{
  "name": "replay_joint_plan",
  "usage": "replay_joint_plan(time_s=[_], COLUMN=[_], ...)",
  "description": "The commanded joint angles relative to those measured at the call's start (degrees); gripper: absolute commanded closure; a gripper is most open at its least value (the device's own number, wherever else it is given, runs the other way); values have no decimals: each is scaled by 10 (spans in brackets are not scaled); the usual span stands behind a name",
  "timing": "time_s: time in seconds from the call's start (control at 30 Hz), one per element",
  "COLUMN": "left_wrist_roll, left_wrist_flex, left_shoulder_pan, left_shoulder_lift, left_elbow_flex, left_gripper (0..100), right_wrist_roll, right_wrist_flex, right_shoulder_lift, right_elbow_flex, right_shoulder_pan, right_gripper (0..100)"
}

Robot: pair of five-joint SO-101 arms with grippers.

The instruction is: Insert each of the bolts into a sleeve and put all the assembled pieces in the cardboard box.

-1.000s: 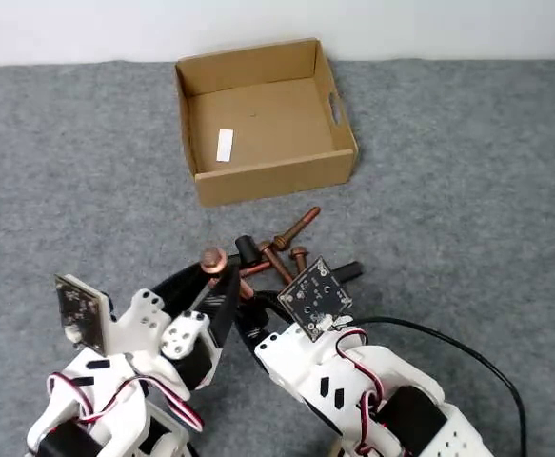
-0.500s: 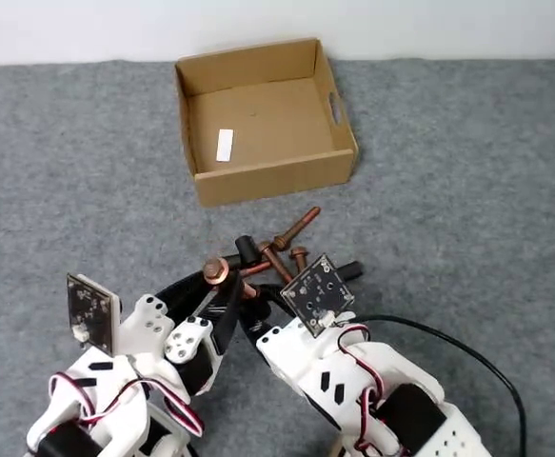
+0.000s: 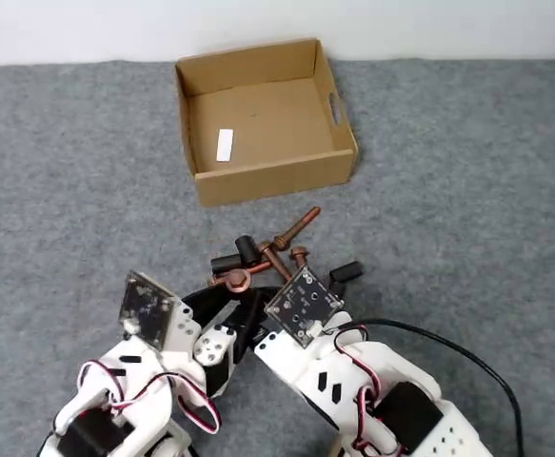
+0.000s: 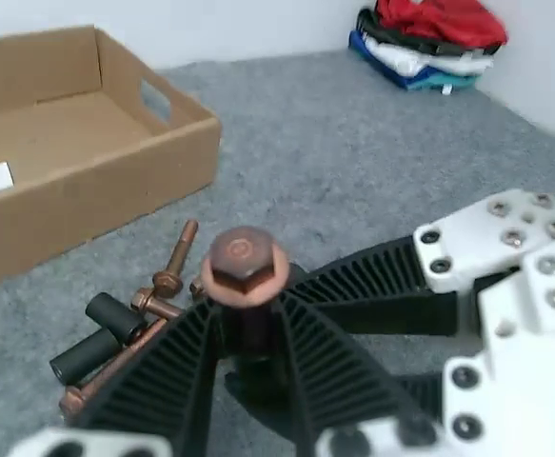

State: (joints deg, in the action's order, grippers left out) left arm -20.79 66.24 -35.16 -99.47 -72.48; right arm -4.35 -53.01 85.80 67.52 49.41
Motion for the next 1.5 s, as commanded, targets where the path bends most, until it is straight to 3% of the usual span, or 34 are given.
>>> replay_joint_plan(time_s=[0.0, 0.3, 0.7, 1.0, 1.2, 1.37, 1.47], left_wrist_roll=[13, 13, 42, 39, 39, 40, 41], left_wrist_flex=[8, 11, 18, 87, 80, 6, -30], left_shoulder_pan=[-4, 1, 25, 13, 14, 95, 153], left_shoulder_lift=[7, 8, 7, 8, 7, 6, 4], left_elbow_flex=[-17, -17, 36, 108, 109, 126, 127], left_gripper=[992, 837, 835, 835, 834, 847, 942], right_wrist_roll=[-10, -8, -6, -4, 47, 105, 144], right_wrist_flex=[26, 26, 22, 25, 23, 22, 21], right_shoulder_lift=[7, 7, 5, 4, 4, 3, -2], right_elbow_flex=[-68, -67, -63, -48, -42, -44, -46], right_shoulder_pan=[15, 15, -3, -36, -36, -70, -124], right_gripper=[990, 990, 990, 990, 990, 990, 991])
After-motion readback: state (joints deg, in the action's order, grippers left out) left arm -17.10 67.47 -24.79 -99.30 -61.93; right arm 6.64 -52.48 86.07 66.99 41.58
